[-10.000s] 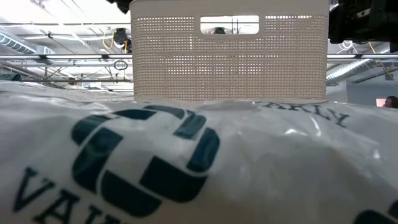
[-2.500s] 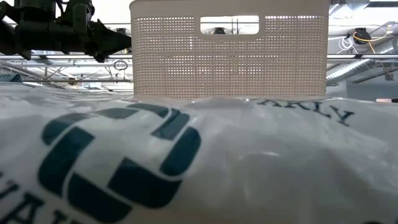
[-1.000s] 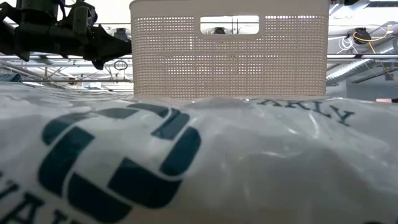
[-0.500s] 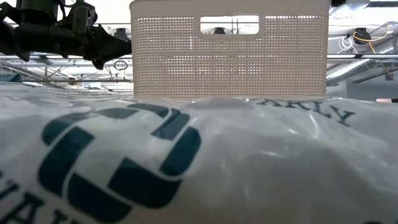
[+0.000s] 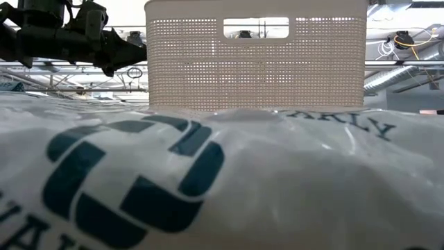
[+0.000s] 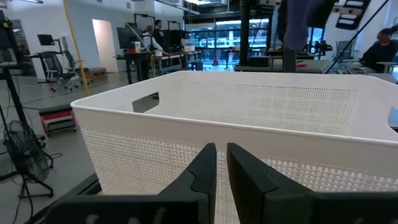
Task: Pick & place medical supplies in basket/bin
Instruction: Put the large blue bandage into the white bin
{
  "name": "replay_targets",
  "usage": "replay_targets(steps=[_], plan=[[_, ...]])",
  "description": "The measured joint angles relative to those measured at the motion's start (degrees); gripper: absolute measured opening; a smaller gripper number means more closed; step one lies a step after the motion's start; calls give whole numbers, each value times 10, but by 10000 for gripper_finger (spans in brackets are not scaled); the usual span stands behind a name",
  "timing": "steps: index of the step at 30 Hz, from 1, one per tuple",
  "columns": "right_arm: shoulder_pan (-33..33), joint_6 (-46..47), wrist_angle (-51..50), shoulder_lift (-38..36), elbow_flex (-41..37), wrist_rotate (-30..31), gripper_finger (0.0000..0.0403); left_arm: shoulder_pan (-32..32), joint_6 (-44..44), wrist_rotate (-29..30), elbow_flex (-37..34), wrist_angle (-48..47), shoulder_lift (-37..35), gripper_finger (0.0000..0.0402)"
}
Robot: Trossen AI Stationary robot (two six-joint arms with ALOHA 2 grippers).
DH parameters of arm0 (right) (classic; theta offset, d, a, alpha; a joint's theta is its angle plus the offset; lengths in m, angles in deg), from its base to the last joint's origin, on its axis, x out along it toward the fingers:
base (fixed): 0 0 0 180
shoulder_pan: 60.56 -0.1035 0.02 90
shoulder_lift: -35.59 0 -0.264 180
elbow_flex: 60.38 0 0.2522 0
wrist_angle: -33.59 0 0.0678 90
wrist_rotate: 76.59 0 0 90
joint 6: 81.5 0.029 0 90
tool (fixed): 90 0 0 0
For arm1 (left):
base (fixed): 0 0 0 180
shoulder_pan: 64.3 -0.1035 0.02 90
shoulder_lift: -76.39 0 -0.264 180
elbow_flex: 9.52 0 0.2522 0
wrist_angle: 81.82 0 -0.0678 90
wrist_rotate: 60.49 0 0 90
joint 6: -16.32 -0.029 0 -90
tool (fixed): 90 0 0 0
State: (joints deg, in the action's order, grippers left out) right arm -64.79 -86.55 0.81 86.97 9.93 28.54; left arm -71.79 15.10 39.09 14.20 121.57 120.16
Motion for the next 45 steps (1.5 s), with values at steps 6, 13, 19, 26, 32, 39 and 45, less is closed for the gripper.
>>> replay_targets(steps=[6, 13, 19, 26, 32, 39, 45], plan=[[106, -12, -73, 105, 79, -133, 57, 0, -5, 0, 0, 0, 0, 44], [172, -92, -153, 211, 169, -209, 57, 0, -20, 0, 0, -2, 0, 44], [197, -143, -173, 287, 194, -244, 57, 0, -36, 0, 0, -2, 0, 44], [199, -183, -175, 368, 194, -244, 57, -1, -47, 0, 0, -2, 0, 44], [199, -226, -186, 420, 194, -258, 57, -6, -58, 0, 0, -1, 0, 44], [199, -319, -211, 453, 194, -257, 57, -18, -56, -2, 0, -1, 0, 44], [196, -362, -210, 466, 194, -257, 57, -19, -57, -5, 0, -1, 0, 44]])
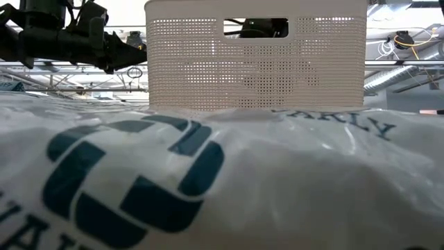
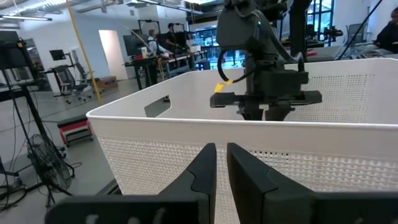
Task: Pick & place medical supplies in basket/bin
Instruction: Put the large blue bandage into the white bin
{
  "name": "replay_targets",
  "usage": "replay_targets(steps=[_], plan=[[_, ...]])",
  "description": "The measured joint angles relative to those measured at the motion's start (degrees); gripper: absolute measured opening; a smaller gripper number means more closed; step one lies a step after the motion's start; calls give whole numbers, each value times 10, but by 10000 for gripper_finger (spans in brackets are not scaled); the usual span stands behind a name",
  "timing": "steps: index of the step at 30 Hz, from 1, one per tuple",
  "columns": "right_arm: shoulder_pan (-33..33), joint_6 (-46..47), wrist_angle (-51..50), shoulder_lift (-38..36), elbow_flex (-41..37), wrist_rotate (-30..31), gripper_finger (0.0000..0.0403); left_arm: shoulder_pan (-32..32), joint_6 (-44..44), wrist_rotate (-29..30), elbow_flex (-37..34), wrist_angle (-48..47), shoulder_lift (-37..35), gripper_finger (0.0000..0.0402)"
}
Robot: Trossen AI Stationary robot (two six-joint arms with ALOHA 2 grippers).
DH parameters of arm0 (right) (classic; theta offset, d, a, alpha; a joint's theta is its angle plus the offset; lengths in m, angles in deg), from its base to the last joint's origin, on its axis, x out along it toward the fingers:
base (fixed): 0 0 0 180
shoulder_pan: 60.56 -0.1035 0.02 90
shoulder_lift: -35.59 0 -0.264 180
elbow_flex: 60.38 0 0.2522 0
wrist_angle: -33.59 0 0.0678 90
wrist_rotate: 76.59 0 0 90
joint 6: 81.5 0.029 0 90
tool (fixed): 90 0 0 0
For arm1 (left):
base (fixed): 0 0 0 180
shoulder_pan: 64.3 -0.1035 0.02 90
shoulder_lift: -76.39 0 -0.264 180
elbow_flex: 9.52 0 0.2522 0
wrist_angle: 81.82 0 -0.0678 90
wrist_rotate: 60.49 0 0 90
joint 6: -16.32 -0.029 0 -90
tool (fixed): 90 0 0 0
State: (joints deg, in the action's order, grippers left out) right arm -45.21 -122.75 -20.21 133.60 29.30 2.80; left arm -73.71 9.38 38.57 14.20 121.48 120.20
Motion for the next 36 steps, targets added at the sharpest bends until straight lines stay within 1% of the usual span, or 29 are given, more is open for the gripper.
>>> replay_targets(steps=[6, 10, 16, 24, 26, 30, 36], plan=[[-1, -39, -1, 18, 0, 3, 57, 0, 0, 0, 0, 0, 0, 44], [-5, -45, 1, 35, 0, 1, 57, 0, 0, 0, 0, 0, 0, 44], [-38, -61, -8, 56, 0, -3, 57, 0, -1, 0, 0, 0, 0, 44], [-61, -59, -5, 60, -1, -2, 57, 0, -1, 0, 0, 0, 0, 44], [-61, -50, 2, 60, -3, -11, 57, 0, -1, 0, 0, 0, 0, 44], [-61, -38, 54, 60, -39, -19, 57, 0, -1, 0, 0, 0, 0, 44], [-61, -27, 91, 60, -89, -14, 57, 0, 0, 0, 0, 0, 0, 44]])
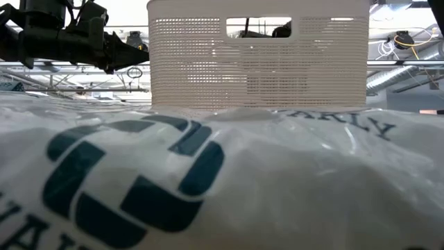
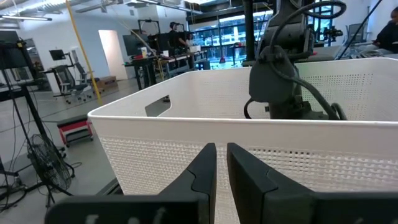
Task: Pick & place medical supplies in basket/bin
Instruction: Put the large blue bandage into the white bin
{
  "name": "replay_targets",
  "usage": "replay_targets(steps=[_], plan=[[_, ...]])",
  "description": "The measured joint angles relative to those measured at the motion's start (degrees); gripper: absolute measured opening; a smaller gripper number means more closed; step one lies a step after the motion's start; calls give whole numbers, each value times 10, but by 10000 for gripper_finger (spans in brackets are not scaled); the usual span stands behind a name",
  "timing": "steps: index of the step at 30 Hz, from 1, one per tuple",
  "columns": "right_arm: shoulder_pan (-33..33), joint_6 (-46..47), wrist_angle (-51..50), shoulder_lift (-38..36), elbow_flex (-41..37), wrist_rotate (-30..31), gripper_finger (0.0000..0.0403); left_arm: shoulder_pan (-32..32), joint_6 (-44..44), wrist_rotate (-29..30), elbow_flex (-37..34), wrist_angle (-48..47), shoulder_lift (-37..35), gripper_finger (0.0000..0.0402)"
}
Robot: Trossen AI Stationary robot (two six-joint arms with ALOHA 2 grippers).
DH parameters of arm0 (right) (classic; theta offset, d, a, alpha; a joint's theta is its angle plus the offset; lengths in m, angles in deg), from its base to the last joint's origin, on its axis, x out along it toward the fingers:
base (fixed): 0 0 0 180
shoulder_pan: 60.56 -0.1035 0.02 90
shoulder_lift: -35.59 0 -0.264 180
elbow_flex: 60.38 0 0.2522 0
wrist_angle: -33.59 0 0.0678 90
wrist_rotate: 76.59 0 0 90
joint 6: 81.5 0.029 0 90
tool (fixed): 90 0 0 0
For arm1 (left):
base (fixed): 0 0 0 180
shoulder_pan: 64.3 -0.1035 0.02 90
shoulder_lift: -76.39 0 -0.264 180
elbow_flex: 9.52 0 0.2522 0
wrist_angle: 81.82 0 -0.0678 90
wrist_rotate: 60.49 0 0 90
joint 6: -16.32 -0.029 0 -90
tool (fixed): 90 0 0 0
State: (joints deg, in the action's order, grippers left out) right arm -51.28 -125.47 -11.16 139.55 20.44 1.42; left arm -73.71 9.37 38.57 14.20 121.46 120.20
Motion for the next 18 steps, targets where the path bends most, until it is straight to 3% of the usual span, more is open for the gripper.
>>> replay_targets(steps=[9, 18], plan=[[0, -1, 2, -3, -11, 2, 61, 0, -3, 0, 0, 0, 0, 44], [-3, 26, 32, -16, -12, 20, 142, 0, -3, 0, 0, 0, 0, 44]])
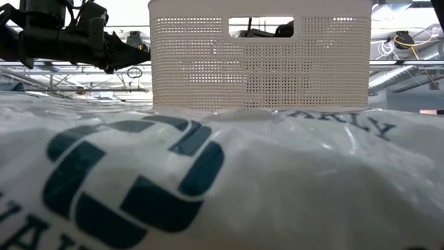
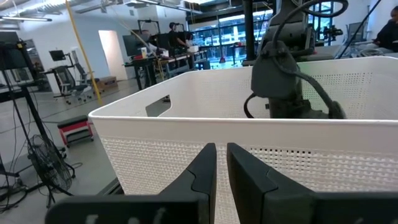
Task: Pick & place medical supplies in basket/bin
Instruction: Put the large blue bandage into the white bin, then put the white mailer bag into the white bin
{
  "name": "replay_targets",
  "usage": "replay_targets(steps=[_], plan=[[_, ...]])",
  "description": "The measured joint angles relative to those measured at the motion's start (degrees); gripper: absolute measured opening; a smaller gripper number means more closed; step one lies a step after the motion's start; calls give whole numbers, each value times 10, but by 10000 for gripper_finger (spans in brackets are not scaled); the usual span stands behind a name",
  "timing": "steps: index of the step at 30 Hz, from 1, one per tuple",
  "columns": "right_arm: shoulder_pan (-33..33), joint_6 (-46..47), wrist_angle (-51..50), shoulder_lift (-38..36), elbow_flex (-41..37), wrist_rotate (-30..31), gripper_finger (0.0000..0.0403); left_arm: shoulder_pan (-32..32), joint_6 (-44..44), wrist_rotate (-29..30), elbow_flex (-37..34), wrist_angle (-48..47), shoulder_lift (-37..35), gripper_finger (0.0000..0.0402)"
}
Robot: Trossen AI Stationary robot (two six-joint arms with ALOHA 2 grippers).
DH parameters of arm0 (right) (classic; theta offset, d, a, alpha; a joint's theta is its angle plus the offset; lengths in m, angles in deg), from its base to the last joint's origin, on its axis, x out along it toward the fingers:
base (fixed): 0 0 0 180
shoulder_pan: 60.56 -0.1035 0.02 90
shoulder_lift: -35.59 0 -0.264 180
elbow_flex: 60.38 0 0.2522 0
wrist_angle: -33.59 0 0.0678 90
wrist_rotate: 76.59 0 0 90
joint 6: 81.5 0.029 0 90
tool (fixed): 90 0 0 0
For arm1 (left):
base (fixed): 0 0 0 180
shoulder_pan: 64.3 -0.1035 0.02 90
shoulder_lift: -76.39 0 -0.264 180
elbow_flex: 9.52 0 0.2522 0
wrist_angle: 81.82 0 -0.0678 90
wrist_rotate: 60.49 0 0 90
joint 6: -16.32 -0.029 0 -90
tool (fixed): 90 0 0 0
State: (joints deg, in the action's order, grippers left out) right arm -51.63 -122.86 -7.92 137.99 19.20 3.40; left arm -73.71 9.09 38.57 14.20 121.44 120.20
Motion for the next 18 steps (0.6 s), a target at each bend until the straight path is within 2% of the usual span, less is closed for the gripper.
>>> replay_targets(steps=[5, 9, 18], plan=[[-1, 18, 4, -8, 0, 41, 181, 0, 0, 0, 0, 0, 0, 44], [-3, 19, 9, -20, 0, 44, 196, 0, 0, 0, 0, 0, 0, 44], [-13, 16, 35, -83, 7, 117, 184, 0, 0, 0, 0, 0, 0, 44]])
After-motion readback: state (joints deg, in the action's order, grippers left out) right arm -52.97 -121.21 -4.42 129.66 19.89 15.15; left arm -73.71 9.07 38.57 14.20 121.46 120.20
